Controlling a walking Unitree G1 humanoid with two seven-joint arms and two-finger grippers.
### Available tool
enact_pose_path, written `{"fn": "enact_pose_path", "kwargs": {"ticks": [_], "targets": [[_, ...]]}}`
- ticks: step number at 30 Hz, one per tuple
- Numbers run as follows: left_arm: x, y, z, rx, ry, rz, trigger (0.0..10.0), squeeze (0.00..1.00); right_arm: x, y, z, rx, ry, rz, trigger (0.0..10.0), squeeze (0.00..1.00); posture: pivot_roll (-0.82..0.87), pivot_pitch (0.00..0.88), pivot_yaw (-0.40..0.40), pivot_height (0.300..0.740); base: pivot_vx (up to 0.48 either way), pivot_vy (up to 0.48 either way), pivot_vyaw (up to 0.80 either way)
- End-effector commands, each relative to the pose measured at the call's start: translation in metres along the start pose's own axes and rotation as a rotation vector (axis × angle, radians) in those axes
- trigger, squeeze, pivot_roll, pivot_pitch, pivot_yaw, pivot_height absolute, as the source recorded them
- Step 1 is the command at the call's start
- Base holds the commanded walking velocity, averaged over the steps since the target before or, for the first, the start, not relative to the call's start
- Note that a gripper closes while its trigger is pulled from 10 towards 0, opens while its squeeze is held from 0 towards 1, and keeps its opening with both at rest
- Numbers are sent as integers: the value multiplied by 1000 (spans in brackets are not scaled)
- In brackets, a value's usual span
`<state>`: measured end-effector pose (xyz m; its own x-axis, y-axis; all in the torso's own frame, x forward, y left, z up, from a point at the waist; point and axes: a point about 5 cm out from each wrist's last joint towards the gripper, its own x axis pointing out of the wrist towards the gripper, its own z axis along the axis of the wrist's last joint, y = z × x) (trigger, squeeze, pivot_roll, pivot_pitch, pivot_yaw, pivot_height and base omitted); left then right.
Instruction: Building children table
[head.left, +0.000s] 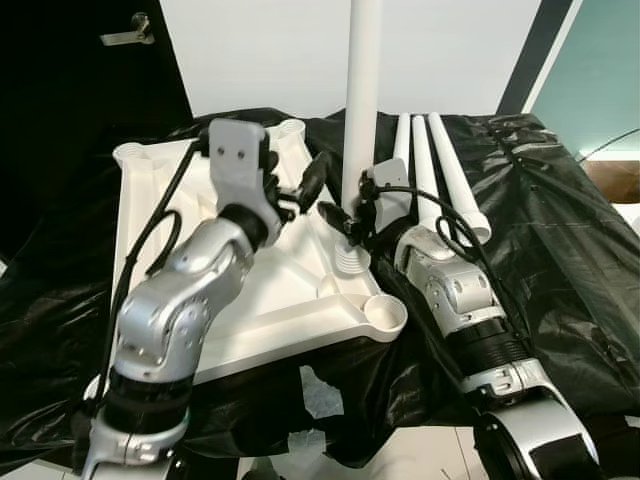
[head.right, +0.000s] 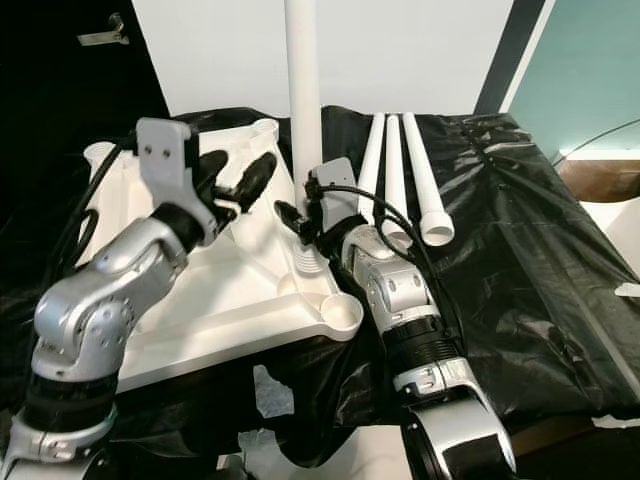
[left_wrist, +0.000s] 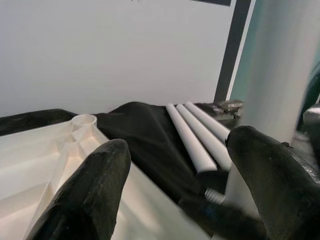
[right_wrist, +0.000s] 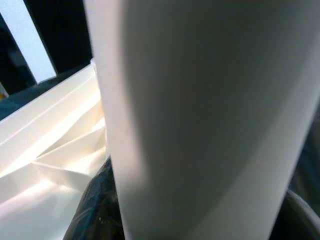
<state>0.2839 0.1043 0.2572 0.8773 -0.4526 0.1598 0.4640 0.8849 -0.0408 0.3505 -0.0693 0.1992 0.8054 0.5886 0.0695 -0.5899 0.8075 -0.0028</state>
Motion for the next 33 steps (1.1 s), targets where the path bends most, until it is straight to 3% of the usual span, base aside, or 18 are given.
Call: {"fn": "enact_pose_path", "kwargs": {"ticks": [1,5,9,12,15,23,33], "targets": [[-4,-1,-4,21,2,-47,10000,0,-3,1,1,-7,-18,-1,10000,0,162,49,-34,740,0,0,0],[-8,2,-8,36,0,-22,10000,0,-5,1,-1,-15,-23,2,10000,0,166,51,-37,740,0,0,0],[-22,8,-21,73,23,14,10000,0,-16,5,-1,-48,-53,23,10000,0,169,59,-40,740,0,0,0],[-40,4,-35,65,88,-34,10000,0,-30,13,-3,-46,-72,72,10000,0,170,69,-40,740,0,0,0],[-40,4,-35,65,88,-34,10000,0,-30,13,-3,-46,-72,72,10000,0,170,69,-40,740,0,0,0],[-61,-9,-42,73,149,-174,10000,0,-51,22,-12,-47,-54,153,10000,0,169,78,-43,740,0,0,0],[-73,-13,-48,103,199,-199,10000,0,-66,20,-14,-47,-36,171,10000,0,169,85,-38,740,0,0,0]]}}
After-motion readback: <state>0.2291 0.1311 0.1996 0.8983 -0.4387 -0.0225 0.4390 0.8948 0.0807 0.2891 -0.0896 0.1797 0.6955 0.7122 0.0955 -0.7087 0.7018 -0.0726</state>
